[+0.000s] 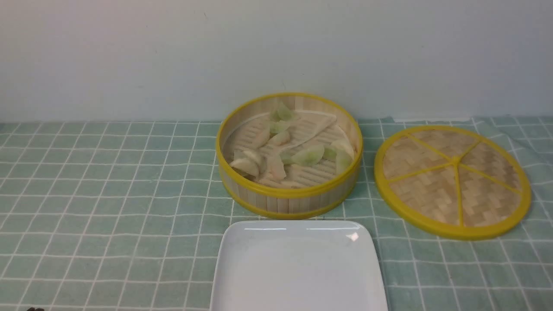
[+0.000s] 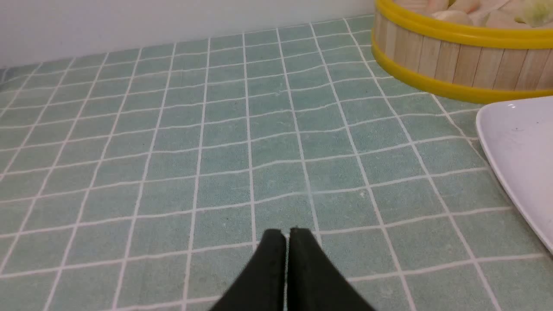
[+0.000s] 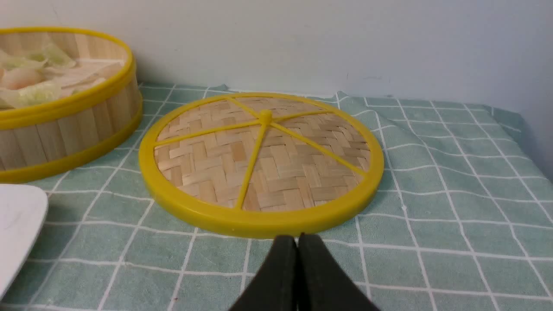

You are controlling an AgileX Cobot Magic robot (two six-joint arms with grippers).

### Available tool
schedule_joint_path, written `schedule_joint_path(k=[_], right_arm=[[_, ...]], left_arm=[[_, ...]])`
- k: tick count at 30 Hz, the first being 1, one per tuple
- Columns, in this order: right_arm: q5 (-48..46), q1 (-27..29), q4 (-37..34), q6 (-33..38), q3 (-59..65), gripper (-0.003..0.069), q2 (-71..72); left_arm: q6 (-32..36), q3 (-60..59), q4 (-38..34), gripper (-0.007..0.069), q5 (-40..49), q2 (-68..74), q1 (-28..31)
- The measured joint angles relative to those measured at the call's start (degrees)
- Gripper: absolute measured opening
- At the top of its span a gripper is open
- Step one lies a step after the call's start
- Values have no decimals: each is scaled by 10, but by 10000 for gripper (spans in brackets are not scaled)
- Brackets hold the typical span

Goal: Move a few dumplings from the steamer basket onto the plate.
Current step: Use the left arm to grab a dumpling from the steamer

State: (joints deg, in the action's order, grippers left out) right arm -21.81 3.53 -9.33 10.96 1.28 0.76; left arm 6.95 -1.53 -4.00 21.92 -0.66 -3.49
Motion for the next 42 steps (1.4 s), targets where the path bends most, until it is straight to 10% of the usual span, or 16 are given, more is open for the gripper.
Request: schedule_joint_path(k=[28,42], right_arm=[[0,0,0,-2,0,-13,0],[0,0,0,-2,0,-13,0]], left_arm=[[-2,-1,-10,-10,-11,0,0],[-55,2,-329,-10,-366,0,0]])
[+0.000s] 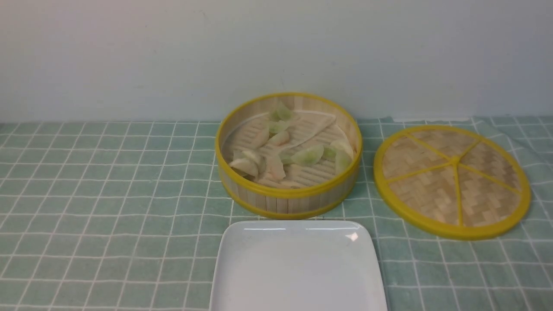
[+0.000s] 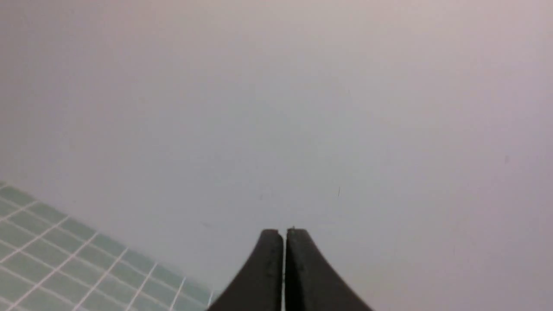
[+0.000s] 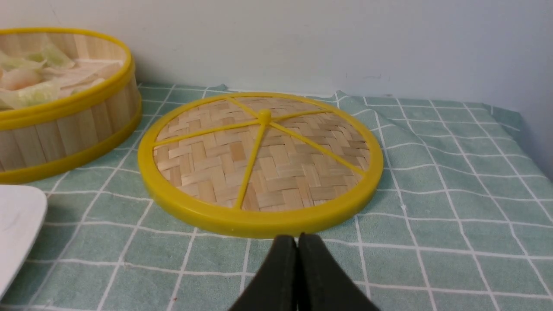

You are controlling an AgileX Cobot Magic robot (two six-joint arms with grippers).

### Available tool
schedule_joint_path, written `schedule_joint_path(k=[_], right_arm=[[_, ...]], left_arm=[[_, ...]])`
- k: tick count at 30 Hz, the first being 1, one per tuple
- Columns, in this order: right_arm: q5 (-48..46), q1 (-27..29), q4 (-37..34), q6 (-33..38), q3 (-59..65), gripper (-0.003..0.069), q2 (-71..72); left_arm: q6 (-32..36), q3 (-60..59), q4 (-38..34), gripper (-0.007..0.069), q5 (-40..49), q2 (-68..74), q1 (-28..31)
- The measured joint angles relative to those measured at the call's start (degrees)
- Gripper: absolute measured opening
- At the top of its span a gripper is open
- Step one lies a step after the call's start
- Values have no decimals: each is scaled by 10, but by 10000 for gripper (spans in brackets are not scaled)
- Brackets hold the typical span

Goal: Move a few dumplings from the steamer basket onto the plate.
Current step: Use the left arm to grab a dumpling from the steamer

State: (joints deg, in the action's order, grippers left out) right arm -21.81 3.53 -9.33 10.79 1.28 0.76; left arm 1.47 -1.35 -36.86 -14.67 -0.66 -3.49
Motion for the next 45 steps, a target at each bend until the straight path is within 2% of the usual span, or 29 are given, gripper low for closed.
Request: schedule_joint_path(k=[6,9,12,14,16,19,20,21,22,25,28,32,35,40,41,42,45], right_arm=[[0,0,0,0,0,-13,0],[0,0,-1,0,0,-13,0],[16,0,-33,-6,1,-13,0],[45,0,-90,-20,3,-13,0],[104,0,-192,-48,3,-13,0],[150,0,-311,-73,3,-13,0],[153,0,-327,-74,3,-13,0],[172,0,-382,-76,3,-13,0],[179,0,-406,-75,3,-13,0],[199,0,-452,-74,3,-13,0],[186,-1,-480,-66,1,-13,0],[49,-6,-472,-22,-64,-13,-12],[-69,-6,-428,-3,-152,-13,-86],[-289,-6,-283,4,-311,-13,-257],[-297,-6,-272,4,-322,-13,-264],[-364,-6,-232,4,-361,-13,-314],[-413,-6,-189,4,-400,-13,-361]], left_arm=[[-7,86,11,-10,12,9,0],[1,223,71,-10,103,84,0],[3,367,110,-10,261,205,0],[6,447,125,-10,372,290,0],[19,548,134,-10,546,395,0],[49,621,140,-10,690,525,0],[51,630,141,-10,706,534,0],[77,653,143,-10,746,603,0],[95,669,144,-10,760,651,0],[124,702,155,-10,774,752,-11],[138,734,184,-10,774,829,-46],[145,800,229,-10,772,912,-111],[149,874,245,-10,777,977,-144],[186,999,255,-10,813,1086,-164],[189,1004,255,-10,815,1086,-165],[217,1038,255,-3,826,1121,-166],[241,1085,256,32,832,1169,-166]])
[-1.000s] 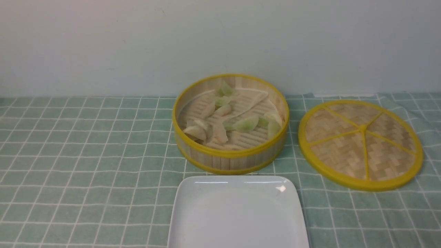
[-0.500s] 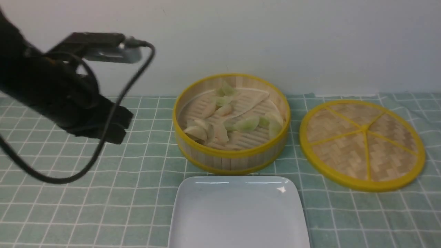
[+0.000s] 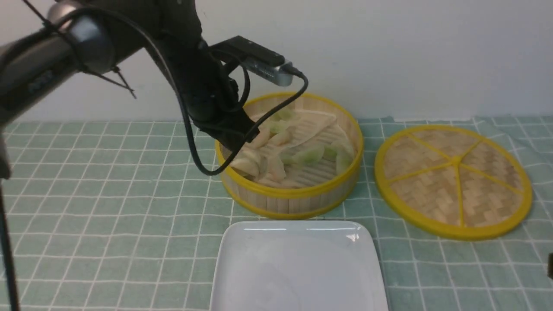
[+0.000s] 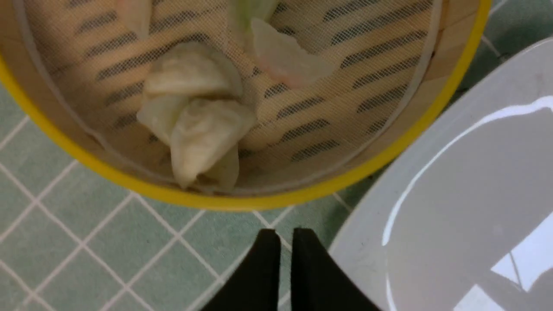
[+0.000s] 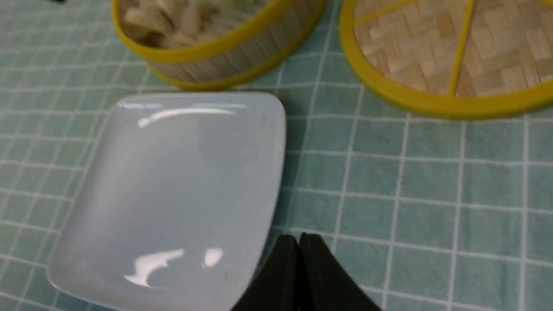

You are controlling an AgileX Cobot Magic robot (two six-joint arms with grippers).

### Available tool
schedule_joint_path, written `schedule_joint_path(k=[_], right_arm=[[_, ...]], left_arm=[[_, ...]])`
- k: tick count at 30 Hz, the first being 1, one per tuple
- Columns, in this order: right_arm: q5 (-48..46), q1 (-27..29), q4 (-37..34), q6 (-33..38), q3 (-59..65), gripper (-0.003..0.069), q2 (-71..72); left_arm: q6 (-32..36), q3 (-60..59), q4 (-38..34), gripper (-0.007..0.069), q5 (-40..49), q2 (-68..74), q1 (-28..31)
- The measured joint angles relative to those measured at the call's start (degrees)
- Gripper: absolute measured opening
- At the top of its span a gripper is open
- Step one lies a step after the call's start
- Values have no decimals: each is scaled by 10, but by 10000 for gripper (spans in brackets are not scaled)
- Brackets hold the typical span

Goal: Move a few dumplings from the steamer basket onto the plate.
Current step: Use the left arm to grab a dumpling from the steamer

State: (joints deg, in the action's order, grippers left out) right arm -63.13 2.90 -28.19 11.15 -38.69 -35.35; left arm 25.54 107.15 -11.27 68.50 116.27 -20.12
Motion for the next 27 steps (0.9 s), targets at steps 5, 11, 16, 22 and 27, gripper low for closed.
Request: schedule_joint_path(k=[5,11,16,22,27], right_arm=[[-10,0,11,0,-7,-13,-22],[-1,0,10,0,-10,-13,-22],[1,0,8,0,-10,-13,-22],[1,0,7,0,-10,-12,-22],[1,0,7,0,-10,-12,-22]], left_arm=[[17,21,5,174,-7,46,0],[59,22,6,367,-46,78,0],[65,22,6,404,-88,100,0],[66,25,32,385,-104,129,0],[38,27,45,217,-103,129,0]])
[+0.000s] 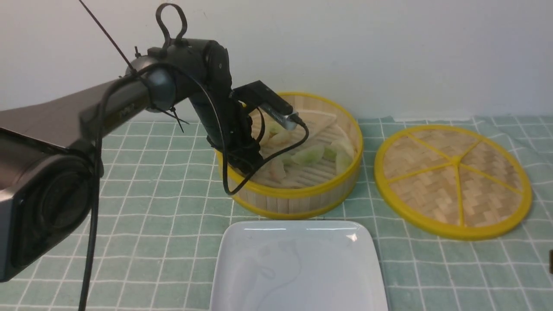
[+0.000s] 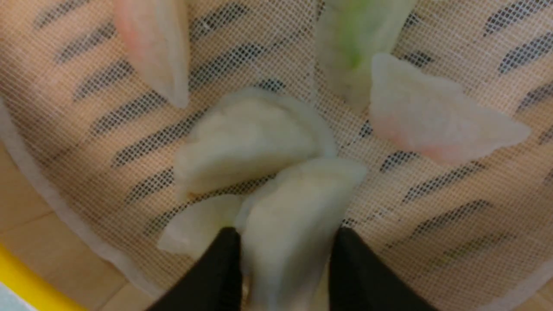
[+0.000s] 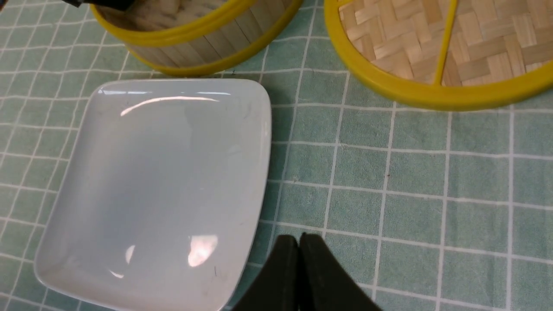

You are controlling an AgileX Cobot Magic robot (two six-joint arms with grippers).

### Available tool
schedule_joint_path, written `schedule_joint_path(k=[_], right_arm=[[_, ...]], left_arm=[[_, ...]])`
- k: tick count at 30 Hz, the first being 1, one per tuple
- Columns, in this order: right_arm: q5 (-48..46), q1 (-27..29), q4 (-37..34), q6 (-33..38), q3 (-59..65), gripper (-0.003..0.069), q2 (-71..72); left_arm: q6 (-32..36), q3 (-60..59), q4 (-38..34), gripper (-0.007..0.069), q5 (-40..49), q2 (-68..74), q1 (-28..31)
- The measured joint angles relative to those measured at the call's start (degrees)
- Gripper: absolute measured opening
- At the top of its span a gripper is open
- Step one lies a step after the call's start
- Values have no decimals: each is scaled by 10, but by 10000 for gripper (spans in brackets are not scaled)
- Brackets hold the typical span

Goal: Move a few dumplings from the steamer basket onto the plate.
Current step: Use the left arm to grab a dumpling from the steamer, then use the left arm to put the dumpling into the plate

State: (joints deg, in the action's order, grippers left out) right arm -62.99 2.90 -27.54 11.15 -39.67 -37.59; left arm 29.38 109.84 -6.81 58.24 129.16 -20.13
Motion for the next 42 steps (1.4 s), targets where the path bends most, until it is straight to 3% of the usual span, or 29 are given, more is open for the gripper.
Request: schedule_joint_path(k=[5,12,19,22,26,29,32,39,42], right_arm=[[-1,0,0,0,0,-12,0],[-2,0,0,0,0,-12,0],[-30,0,1,1,-53,-12,-24],[-70,0,1,6,-147,-12,-92],[-84,-1,0,19,-225,-12,-169],[-84,-9,0,30,-243,-12,-195],[-87,-34,2,39,-245,-12,-227],[-84,-71,3,41,-245,-12,-251],[-75,-75,2,41,-245,-12,-252]], left_arm=[[-62,14,2,215,34,-18,-1],[-76,67,0,215,116,-102,-1],[-77,42,-74,215,123,-183,-1],[-76,-64,-121,215,122,-248,-9],[-72,-239,-121,215,121,-306,-48],[-62,-316,-120,215,98,-313,-80],[-36,-402,-109,215,7,-297,-139],[-26,-418,-109,221,-103,-246,-193],[-27,-418,-113,293,-136,-224,-201]])
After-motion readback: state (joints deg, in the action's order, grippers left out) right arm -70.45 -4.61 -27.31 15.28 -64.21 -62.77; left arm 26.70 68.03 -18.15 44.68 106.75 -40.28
